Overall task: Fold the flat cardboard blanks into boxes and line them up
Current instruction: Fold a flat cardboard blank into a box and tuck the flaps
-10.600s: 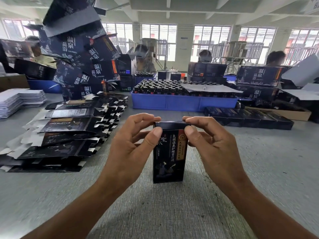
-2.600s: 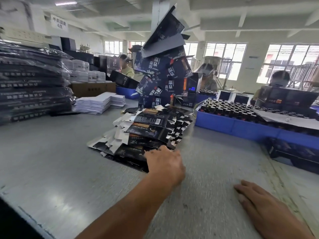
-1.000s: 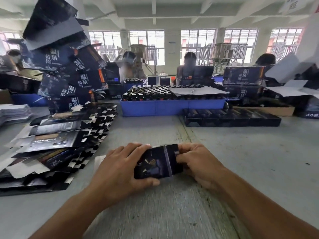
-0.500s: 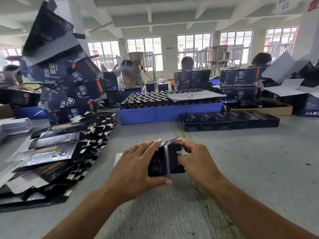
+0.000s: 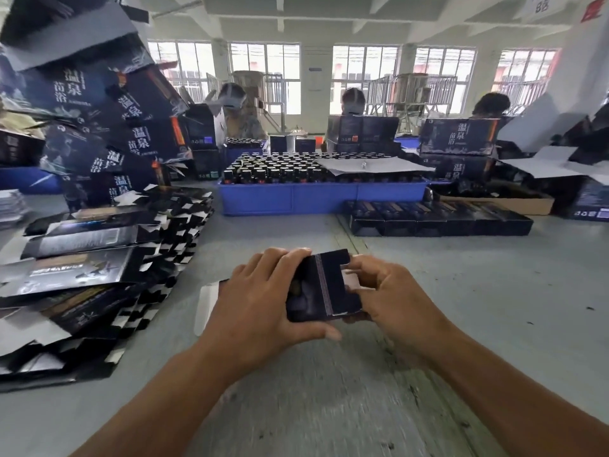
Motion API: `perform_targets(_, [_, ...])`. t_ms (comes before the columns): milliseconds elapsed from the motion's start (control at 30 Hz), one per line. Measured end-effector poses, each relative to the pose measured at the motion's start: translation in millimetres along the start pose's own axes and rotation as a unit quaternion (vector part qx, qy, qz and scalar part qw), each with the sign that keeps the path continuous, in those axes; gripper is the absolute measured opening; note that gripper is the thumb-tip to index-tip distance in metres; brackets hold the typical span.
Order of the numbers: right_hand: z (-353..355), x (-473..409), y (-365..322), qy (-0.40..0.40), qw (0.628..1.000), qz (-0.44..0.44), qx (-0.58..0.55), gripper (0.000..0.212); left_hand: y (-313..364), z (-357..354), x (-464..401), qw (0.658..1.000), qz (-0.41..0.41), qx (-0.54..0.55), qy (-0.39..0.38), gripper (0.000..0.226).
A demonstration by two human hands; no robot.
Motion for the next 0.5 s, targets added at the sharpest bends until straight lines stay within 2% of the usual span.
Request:
perform_targets(100, [-2, 2, -4, 0.002, 1.000, 0.005, 0.007, 0.032, 4, 4, 1, 1.000, -0.023, -0.013, 0.008, 0.105])
perform_targets(267, [4, 3, -9, 0.020, 1.000, 0.005, -0.003, 0.031, 20, 8, 4, 0.993, -0.080, -0.072, 0.040, 0.076])
perform_targets(500, [7, 2, -8, 0.062, 0.998, 0.019, -0.008, 0.036, 20, 9, 6, 0.995, -0.062, -0.064, 0.035, 0.066])
Point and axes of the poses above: each hand's wrist, its own x-axis away from the middle knuckle, its own z-axis out of the back of the hand, y = z × x, the point moved 7 cm from there along -x, towards the middle knuckle, and after that the axes turned 10 degrees about -y, right-handed, at the moved point
